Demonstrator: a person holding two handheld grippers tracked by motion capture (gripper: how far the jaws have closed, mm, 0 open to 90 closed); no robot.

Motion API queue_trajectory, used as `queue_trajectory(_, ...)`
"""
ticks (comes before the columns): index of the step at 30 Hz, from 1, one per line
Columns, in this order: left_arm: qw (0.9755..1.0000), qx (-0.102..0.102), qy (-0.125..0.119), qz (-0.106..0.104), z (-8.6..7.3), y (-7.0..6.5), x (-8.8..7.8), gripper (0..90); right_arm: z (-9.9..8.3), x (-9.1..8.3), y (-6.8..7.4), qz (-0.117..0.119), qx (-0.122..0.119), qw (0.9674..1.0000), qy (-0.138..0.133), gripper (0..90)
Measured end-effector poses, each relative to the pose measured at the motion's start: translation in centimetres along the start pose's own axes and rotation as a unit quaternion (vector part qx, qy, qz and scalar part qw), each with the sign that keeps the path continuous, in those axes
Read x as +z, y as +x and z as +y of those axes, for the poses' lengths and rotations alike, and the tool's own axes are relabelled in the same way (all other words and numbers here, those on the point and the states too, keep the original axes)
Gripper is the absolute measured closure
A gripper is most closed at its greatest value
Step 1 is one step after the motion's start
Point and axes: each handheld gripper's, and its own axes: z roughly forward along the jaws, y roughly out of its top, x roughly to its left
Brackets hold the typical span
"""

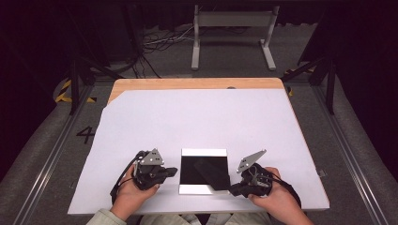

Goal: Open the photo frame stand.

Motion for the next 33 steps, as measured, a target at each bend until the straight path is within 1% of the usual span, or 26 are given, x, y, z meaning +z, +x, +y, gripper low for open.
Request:
queue_trajectory(1,1.0,0.004,0.003,0.0,0.0,0.0,0.1,90.0,0.0,-0.1,0.0,0.002,-0.001,1.0,-0.003,82.5)
queue_trajectory(4,0.9999,0.005,0.012,-0.002,-0.1,-0.2,0.6,90.0,0.1,-0.2,0.0,0.006,0.003,0.9999,-0.012,82.6)
queue_trajectory(10,0.9997,0.009,0.021,-0.005,-0.1,-0.4,1.1,90.0,0.3,-0.6,0.1,0.007,0.001,0.9996,-0.029,83.0)
queue_trajectory(15,0.9997,0.01,0.021,-0.004,-0.1,-0.4,1.2,90.0,0.5,-0.8,0.3,0.007,-0.003,0.9993,-0.037,85.6)
queue_trajectory(18,0.9997,0.01,0.02,-0.004,-0.1,-0.4,1.2,90.0,0.7,-1.1,0.5,0.007,-0.007,0.9987,-0.05,89.1)
queue_trajectory(22,0.9998,0.009,0.019,-0.004,-0.1,-0.4,1.2,90.0,1.0,-1.3,0.7,0.001,-0.011,0.9984,-0.056,89.6)
queue_trajectory(28,0.9998,0.008,0.019,-0.004,-0.1,-0.3,1.1,90.0,1.3,-1.6,0.8,-0.001,-0.015,0.9976,-0.068,89.8)
queue_trajectory(33,0.9998,0.008,0.018,-0.004,-0.2,-0.3,1.0,90.0,1.8,-1.9,1.0,-0.009,-0.021,0.9968,-0.077,89.9)
